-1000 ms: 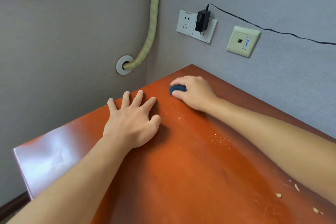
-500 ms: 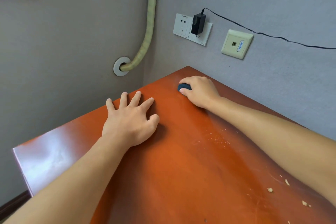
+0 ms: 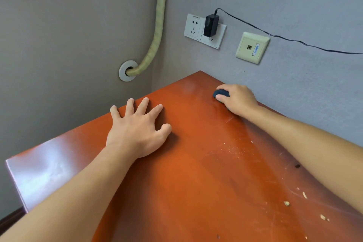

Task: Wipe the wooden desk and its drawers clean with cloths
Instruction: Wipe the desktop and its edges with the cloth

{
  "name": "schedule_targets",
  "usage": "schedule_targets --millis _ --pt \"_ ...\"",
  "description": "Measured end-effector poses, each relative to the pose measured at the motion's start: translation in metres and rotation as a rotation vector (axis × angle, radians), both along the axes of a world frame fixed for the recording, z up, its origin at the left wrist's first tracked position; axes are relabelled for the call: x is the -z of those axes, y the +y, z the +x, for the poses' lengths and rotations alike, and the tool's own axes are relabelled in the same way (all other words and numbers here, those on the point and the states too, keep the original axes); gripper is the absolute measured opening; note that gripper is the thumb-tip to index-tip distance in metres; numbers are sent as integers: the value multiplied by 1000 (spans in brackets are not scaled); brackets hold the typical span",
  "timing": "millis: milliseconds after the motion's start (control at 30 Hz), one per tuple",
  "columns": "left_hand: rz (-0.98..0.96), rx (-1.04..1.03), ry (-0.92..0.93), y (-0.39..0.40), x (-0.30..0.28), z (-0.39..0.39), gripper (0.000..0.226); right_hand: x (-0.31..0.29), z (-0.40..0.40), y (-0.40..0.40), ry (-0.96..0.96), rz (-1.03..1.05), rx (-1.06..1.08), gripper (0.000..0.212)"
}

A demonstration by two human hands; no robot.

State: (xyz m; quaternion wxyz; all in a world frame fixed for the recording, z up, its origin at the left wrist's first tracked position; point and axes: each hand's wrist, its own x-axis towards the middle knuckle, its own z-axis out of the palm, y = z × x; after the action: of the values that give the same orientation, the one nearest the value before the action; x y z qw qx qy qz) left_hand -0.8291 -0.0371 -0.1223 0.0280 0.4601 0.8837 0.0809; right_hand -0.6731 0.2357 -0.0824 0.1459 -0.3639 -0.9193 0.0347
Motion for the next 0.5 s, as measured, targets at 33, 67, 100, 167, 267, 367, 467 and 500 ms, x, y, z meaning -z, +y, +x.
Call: schedule_targets --millis 33,67,100,167,267,367,467,500 --pt "-2 0 2 0 0 0 78 1 -4 1 -18 20 34 37" --pt "-5 1 3 0 0 -1 78 1 -8 -6 -36 46 32 37" --pt "-7 3 4 0 0 0 78 2 -11 -21 -46 67 -16 37" --pt "-7 4 8 1 1 -1 78 7 -9 -61 -40 80 -207 37" --pt "-13 2 20 2 1 -1 76 11 16 -117 -11 -12 -505 38" --pt "-6 5 23 1 2 0 77 8 32 -110 8 -126 -566 37" --pt "-4 7 14 1 0 -1 81 1 25 -48 -23 -25 -326 36" --pt "-8 7 16 1 0 -1 82 -1 24 -23 -29 -14 -207 37"
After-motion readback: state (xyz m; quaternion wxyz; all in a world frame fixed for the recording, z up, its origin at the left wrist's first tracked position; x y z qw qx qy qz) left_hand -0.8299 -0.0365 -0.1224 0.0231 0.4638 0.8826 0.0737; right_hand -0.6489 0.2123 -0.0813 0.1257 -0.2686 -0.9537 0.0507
